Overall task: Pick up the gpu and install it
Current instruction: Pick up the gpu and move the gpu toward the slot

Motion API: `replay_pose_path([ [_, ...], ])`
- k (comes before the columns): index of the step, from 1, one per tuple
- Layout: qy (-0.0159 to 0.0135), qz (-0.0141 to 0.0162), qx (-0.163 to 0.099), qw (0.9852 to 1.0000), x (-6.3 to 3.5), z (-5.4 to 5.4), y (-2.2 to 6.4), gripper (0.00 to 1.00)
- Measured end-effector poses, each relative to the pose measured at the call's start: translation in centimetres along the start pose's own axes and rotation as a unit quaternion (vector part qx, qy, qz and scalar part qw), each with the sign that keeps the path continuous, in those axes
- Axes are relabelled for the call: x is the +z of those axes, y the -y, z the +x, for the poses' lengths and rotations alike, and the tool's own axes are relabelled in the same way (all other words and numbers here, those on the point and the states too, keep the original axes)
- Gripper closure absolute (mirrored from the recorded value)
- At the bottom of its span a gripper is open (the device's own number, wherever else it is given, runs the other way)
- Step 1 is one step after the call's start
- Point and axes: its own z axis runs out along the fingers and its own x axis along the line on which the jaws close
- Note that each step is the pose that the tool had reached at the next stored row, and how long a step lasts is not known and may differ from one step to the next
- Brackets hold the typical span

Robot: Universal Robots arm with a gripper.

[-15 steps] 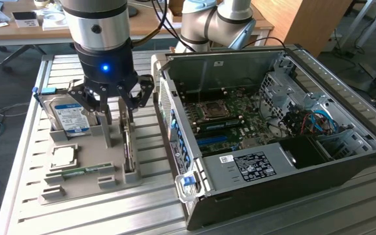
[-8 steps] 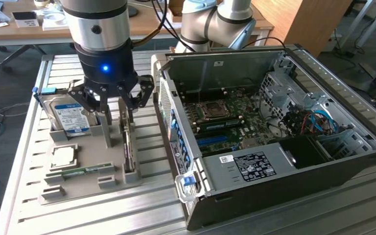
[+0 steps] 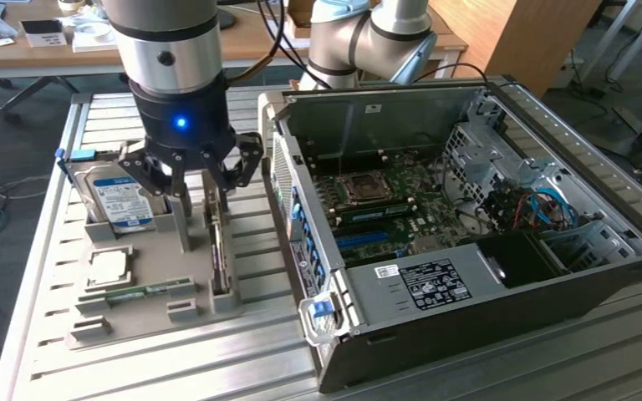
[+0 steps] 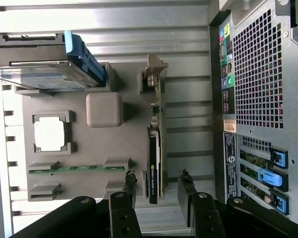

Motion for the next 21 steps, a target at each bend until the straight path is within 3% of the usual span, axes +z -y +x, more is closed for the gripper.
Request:
replay_pose_path([
  [21,0.0001,-0.0001,0.0,1.0,0.07,-0.03,0.39,0.53],
])
